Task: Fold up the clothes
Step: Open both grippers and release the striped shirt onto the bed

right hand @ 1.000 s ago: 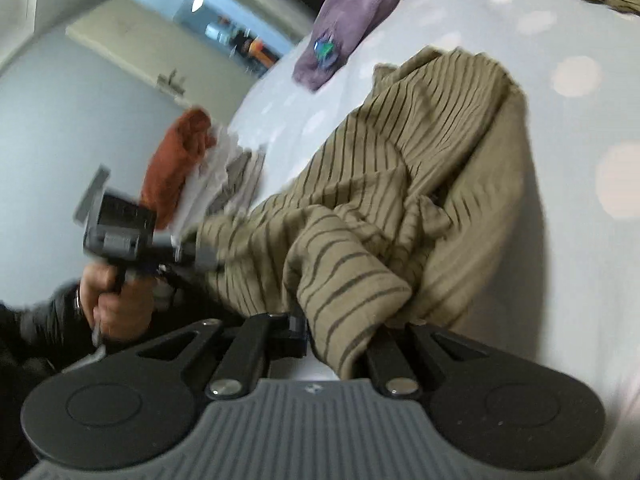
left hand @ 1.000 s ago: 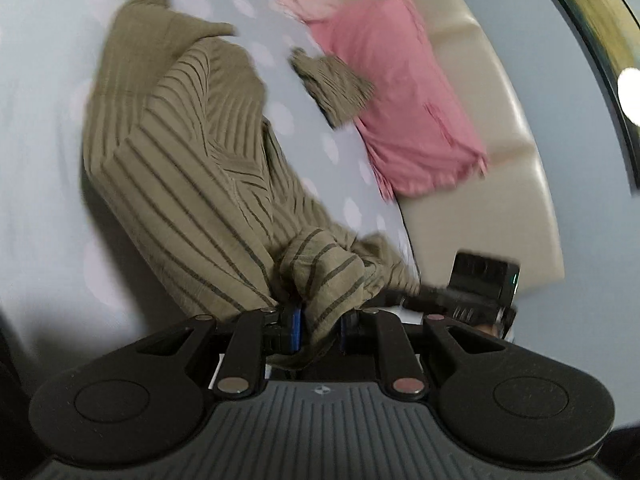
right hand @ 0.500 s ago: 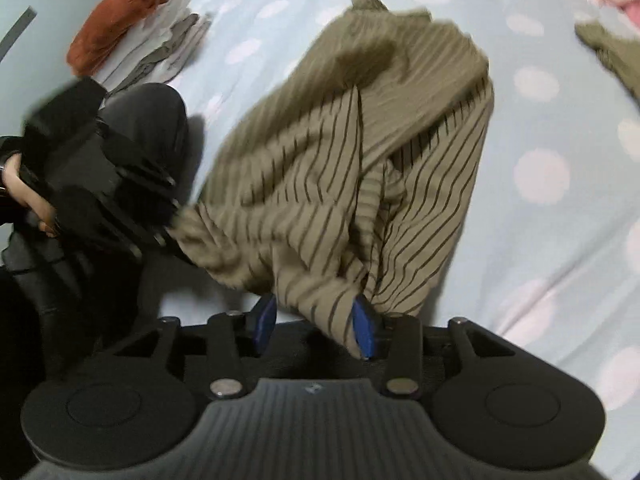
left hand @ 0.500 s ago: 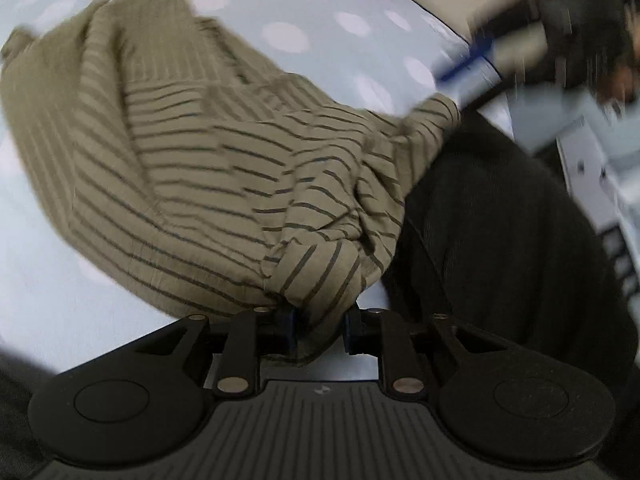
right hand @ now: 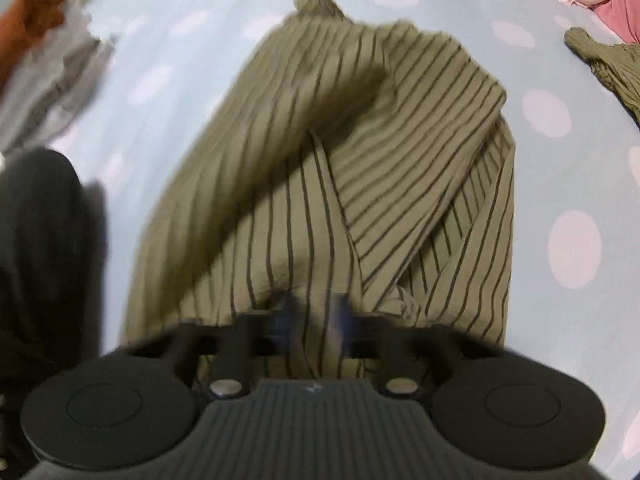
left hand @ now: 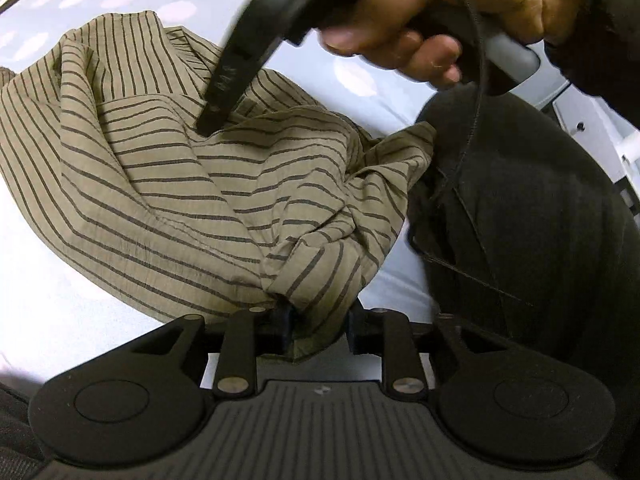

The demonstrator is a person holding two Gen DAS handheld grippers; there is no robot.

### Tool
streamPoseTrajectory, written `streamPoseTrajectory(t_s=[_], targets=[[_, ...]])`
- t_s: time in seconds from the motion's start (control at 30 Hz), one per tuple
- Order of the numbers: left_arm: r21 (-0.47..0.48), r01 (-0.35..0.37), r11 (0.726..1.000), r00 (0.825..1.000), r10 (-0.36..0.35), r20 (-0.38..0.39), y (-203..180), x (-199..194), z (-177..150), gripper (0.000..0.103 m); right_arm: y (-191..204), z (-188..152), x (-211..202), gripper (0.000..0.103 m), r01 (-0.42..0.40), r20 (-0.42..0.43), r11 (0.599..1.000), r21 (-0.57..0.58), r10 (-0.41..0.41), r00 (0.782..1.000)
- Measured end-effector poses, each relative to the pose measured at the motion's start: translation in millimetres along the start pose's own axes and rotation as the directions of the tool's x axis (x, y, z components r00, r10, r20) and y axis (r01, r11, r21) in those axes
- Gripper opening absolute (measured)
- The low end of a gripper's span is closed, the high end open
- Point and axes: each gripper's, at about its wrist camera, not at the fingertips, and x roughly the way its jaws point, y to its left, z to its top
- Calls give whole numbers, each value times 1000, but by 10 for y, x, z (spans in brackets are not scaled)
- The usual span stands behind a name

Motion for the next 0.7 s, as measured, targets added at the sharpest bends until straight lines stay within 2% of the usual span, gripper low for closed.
streamPoseTrajectory(t_s=[0.13, 0.2, 0.27, 0.3, 0.33, 0.37, 0.5, 0.6, 0.7], targets=[[5, -3, 1000, 1000, 3, -17, 0, 26, 11, 22, -284, -206, -366, 0, 1, 14, 997, 75, -2, 1000], [12, -2, 1000, 1000, 3, -26, -3, 46, 20, 22, -451, -356, -530, 0, -11, 59, 993, 121, 4, 998], [22, -5, 1000, 999, 5, -37, -10, 71, 29, 22, -581, -479, -634, 8, -41, 121, 986, 160, 22, 992], [25, -5, 1000, 999, 6, -42, 4, 84, 28, 22, -604, -489, -628, 19, -66, 152, 982, 176, 39, 988], [26, -8, 1000, 999, 9, -48, 8, 100, 33, 22, -573, -464, -588, 38, -81, 170, 981, 174, 51, 984], [26, -10, 1000, 999, 12, -50, -10, 151, 77, 22, -511, -424, -532, 43, -89, 184, 983, 159, 59, 981], [24, -21, 999, 999, 22, -44, -42, 104, 79, 22, -206, -227, -170, 41, -77, 179, 995, 62, 65, 982], [5, -17, 1000, 999, 17, -43, -24, 79, 72, 22, -92, -152, 21, 1, -28, 128, 999, 20, 25, 991], [-2, -8, 1000, 999, 7, -37, -7, 69, 67, 22, -204, -240, -141, 1, -53, 135, 996, 78, 42, 990]])
